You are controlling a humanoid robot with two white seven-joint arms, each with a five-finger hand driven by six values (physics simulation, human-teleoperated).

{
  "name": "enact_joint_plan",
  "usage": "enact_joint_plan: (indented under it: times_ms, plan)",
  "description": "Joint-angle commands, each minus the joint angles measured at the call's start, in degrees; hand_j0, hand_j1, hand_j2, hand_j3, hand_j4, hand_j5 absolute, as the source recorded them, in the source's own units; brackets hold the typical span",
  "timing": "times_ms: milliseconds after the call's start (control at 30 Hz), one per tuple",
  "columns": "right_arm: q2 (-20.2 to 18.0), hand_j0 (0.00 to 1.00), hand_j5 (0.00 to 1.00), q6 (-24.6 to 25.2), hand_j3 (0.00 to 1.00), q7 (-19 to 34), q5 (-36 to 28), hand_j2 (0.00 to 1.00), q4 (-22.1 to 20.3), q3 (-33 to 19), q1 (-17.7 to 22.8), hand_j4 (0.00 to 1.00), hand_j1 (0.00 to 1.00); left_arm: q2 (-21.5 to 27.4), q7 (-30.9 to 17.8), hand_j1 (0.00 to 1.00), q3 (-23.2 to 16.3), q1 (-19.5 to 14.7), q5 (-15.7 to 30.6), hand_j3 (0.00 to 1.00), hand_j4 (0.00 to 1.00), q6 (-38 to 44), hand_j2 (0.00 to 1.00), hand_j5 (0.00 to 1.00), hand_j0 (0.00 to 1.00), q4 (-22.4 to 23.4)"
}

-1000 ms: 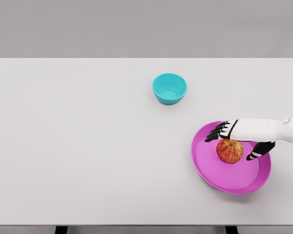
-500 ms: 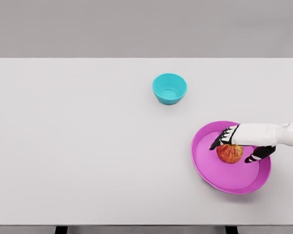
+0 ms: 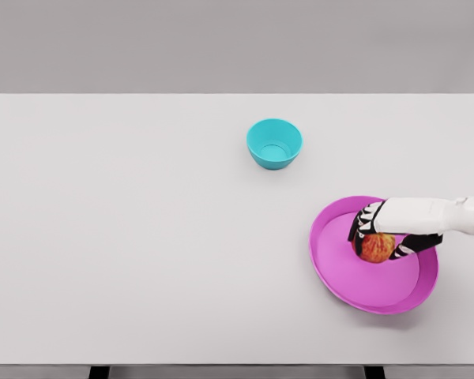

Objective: Put the apple from the pink plate into the blue bowl with your right arm

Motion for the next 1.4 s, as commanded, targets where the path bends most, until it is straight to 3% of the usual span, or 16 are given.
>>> enact_joint_plan:
  times_ms: [0, 200, 267, 333, 500, 667, 833, 867, 1033, 1167, 1200, 1300, 1367]
  plan:
    - [0.0, 0.45, 0.45, 0.1, 0.45, -0.3, -0.3, 0.45, -0.3, -0.4, 0.0, 0.45, 0.45, 0.0, 0.0, 1.0, 0.0, 0.0, 0.0, 1.0, 1.0, 0.0, 1.0, 1.0, 1.0, 0.0]
    - [0.1, 0.43, 0.43, 0.1, 0.43, 2.1, -3.3, 0.43, -0.5, -8.3, -0.4, 0.43, 0.43, 0.0, 0.0, 1.0, 0.0, 0.0, 0.0, 1.0, 1.0, 0.0, 1.0, 1.0, 1.0, 0.0]
    - [2.3, 0.42, 0.42, 0.1, 0.42, 3.4, -3.6, 0.42, -0.1, -10.2, -0.6, 0.42, 0.42, 0.0, 0.0, 1.0, 0.0, 0.0, 0.0, 1.0, 1.0, 0.0, 1.0, 1.0, 1.0, 0.0]
    - [6.8, 0.4, 0.4, 0.1, 0.4, 5.8, -4.1, 0.4, 1.1, -11.7, -2.8, 0.4, 0.4, 0.0, 0.0, 1.0, 0.0, 0.0, 0.0, 1.0, 1.0, 0.0, 1.0, 1.0, 1.0, 0.0]
    - [15.8, 0.39, 0.39, 1.5, 0.39, 7.8, -4.4, 0.39, 8.4, -12.1, -7.5, 0.39, 0.39, 0.0, 0.0, 1.0, 0.0, 0.0, 0.0, 1.0, 1.0, 0.0, 1.0, 1.0, 1.0, 0.0]
    - [28.2, 0.39, 0.39, 1.6, 0.39, 8.8, -4.1, 0.39, 22.4, -12.1, -11.2, 0.39, 0.39, 0.0, 0.0, 1.0, 0.0, 0.0, 0.0, 1.0, 1.0, 0.0, 1.0, 1.0, 1.0, 0.0]
    - [35.5, 0.39, 0.39, 1.6, 0.39, 9.3, -3.7, 0.39, 31.6, -12.1, -12.6, 0.39, 0.39, 0.0, 0.0, 1.0, 0.0, 0.0, 0.0, 1.0, 1.0, 0.0, 1.0, 1.0, 1.0, 0.0]
    - [37.9, 0.39, 0.39, 1.2, 0.39, 9.7, -3.6, 0.39, 35.2, -12.1, -12.7, 0.39, 0.39, 0.0, 0.0, 1.0, 0.0, 0.0, 0.0, 1.0, 1.0, 0.0, 1.0, 1.0, 1.0, 0.0]
    - [42.2, 0.39, 0.39, 0.5, 0.39, 10.3, -3.3, 0.39, 42.9, -12.1, -12.9, 0.39, 0.39, 0.0, 0.0, 1.0, 0.0, 0.0, 0.0, 1.0, 1.0, 0.0, 1.0, 1.0, 1.0, 0.0]
    - [42.9, 0.4, 0.4, 0.3, 0.4, 10.3, -3.2, 0.4, 43.7, -12.0, -12.2, 0.4, 0.4, 0.0, 0.0, 1.0, 0.0, 0.0, 0.0, 1.0, 1.0, 0.0, 1.0, 1.0, 1.0, 0.0]
    - [42.9, 0.43, 0.43, 0.3, 0.43, 10.2, -3.0, 0.43, 43.7, -12.1, -12.2, 0.43, 0.43, 0.0, 0.0, 1.0, 0.0, 0.0, 0.0, 1.0, 1.0, 0.0, 1.0, 1.0, 1.0, 0.0]
    - [42.3, 0.75, 0.75, 1.4, 0.75, 8.5, -2.5, 0.75, 43.6, -12.1, -12.3, 0.75, 0.75, 0.0, 0.0, 1.0, 0.0, 0.0, 0.0, 1.0, 1.0, 0.0, 1.0, 1.0, 1.0, 0.0]
    - [42.2, 0.8, 0.8, 1.5, 0.8, 8.1, -2.4, 0.8, 43.5, -12.1, -12.3, 0.8, 0.8, 0.0, 0.0, 1.0, 0.0, 0.0, 0.0, 1.0, 1.0, 0.0, 1.0, 1.0, 1.0, 0.0]
